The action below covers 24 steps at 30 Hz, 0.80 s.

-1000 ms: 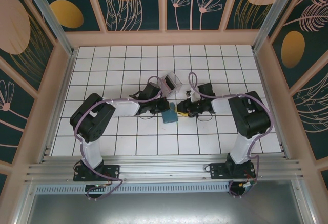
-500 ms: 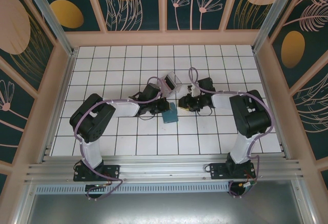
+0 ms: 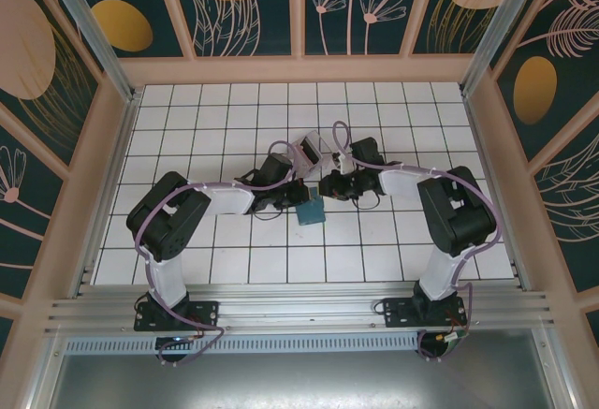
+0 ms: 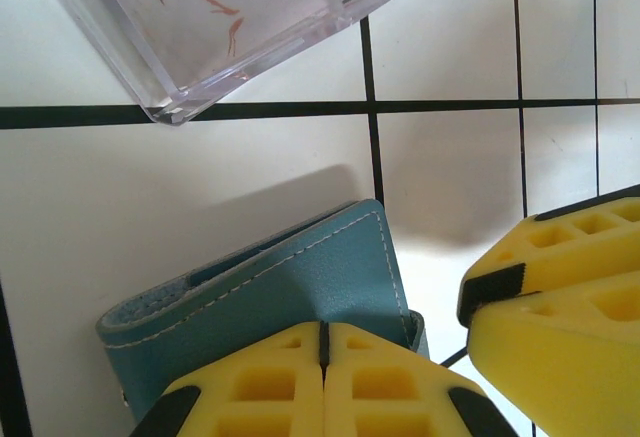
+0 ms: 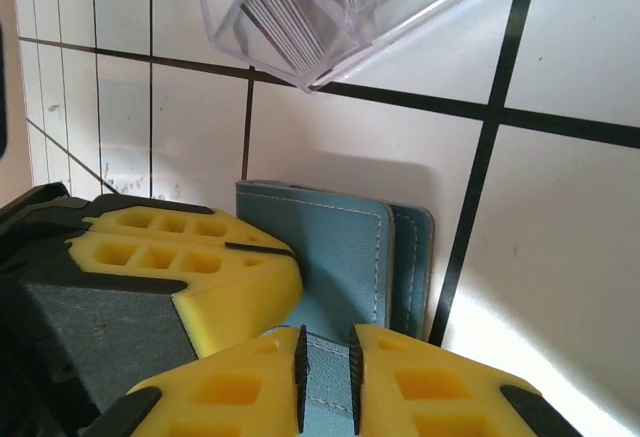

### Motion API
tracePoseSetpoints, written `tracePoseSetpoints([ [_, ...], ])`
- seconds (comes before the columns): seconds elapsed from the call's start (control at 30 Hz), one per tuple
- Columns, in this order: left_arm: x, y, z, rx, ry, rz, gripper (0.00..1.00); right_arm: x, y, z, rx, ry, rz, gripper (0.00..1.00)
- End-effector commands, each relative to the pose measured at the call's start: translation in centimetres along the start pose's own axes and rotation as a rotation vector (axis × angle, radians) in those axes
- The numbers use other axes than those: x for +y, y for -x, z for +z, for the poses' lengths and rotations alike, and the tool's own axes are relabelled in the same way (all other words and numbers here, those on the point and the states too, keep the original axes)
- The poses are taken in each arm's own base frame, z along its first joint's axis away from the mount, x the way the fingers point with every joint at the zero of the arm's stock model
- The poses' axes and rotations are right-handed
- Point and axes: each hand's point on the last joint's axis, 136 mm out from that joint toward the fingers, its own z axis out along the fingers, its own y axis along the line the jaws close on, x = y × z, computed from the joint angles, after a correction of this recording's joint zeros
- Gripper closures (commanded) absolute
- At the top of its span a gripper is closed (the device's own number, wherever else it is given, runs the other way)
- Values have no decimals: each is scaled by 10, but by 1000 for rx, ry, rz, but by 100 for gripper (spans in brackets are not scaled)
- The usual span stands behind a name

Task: Put the credit cards into the card holder
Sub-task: Close the button on the card holder.

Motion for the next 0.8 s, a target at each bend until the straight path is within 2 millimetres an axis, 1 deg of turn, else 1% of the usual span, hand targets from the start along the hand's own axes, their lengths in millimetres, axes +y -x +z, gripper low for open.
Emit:
tracePoseSetpoints([
  [0.0, 35, -34, 7, 97, 110, -38, 92, 6, -5, 2, 27, -2, -31, 77],
  [0.17, 35, -34, 6, 95, 109, -37, 92, 5, -14, 12, 59, -20, -37, 77],
  [0.33, 35, -34, 7, 96, 105, -43, 93, 9, -16, 18, 70, -34, -54, 78],
  [0.6, 36, -35, 6, 92, 105, -45, 94, 0, -28, 27, 111, -69, -54, 78],
  [0.77, 35, -34, 5, 87, 104, -44, 94, -2, -33, 28, 130, -70, -47, 78],
])
